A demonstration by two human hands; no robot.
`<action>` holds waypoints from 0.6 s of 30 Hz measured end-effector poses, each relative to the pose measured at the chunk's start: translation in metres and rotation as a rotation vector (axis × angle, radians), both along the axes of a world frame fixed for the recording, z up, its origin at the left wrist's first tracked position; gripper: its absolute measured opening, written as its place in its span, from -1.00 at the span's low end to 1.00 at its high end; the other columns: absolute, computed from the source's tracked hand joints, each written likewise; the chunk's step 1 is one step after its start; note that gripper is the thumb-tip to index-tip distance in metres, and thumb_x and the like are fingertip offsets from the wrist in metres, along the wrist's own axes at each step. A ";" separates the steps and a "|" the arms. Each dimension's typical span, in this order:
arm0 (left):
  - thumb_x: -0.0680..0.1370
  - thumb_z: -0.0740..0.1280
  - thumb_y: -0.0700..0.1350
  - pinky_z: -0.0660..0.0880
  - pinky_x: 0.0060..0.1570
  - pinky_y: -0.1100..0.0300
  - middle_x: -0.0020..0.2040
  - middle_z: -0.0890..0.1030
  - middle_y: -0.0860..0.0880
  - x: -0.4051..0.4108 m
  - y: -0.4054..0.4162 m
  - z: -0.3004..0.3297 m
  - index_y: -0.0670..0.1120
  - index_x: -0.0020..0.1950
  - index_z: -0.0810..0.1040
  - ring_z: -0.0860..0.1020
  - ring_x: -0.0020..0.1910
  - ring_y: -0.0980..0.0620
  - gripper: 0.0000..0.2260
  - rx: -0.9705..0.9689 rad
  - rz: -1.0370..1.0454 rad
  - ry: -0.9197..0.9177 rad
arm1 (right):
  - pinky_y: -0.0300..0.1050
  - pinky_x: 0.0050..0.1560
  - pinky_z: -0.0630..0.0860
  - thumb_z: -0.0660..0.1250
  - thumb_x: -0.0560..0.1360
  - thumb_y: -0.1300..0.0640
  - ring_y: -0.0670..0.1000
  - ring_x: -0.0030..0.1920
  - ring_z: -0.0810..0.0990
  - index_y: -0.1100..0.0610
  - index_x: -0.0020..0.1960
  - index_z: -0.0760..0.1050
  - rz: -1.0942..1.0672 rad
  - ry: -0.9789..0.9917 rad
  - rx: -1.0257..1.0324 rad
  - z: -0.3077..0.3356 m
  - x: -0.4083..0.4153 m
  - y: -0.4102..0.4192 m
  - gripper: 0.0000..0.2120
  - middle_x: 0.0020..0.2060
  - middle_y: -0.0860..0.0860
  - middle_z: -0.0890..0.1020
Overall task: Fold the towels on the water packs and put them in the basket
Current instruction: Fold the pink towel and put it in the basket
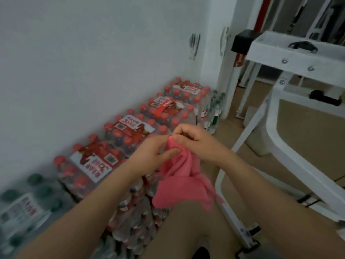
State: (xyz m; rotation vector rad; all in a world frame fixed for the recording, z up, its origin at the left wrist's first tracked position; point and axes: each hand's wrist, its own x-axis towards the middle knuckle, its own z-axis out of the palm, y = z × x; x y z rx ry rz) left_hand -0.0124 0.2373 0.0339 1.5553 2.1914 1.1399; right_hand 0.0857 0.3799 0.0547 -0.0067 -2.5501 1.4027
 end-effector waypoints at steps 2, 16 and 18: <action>0.43 0.27 0.14 0.42 -0.26 0.14 -0.32 0.55 -0.02 0.005 -0.039 -0.001 -0.13 -0.19 0.50 0.46 -0.31 0.12 -0.68 0.027 0.090 -0.068 | -0.17 -0.25 0.36 0.21 0.55 0.10 -0.09 -0.31 0.40 0.21 -0.13 0.48 0.060 -0.011 -0.047 -0.005 -0.006 -0.030 -0.80 -0.31 0.05 0.47; 0.54 0.23 -0.04 0.63 -0.18 0.10 0.04 0.62 -0.18 -0.002 -0.198 0.022 -0.23 0.17 0.52 0.63 -0.09 -0.07 -0.68 0.701 0.677 -1.388 | -0.29 -0.30 0.49 0.35 0.32 0.22 -0.11 -0.34 0.58 0.38 -0.13 0.55 0.570 -0.557 -0.331 -0.014 -0.045 -0.158 -0.78 -0.33 -0.03 0.62; 0.56 0.18 0.03 0.62 -0.13 0.02 0.00 0.63 -0.22 -0.011 -0.210 0.027 -0.26 0.05 0.58 0.66 -0.14 -0.11 -0.62 0.779 0.672 -1.451 | -0.29 -0.25 0.54 0.38 0.27 0.25 -0.12 -0.28 0.65 0.13 -0.21 0.65 0.647 -0.659 -0.333 -0.015 -0.047 -0.155 -0.87 -0.30 -0.08 0.69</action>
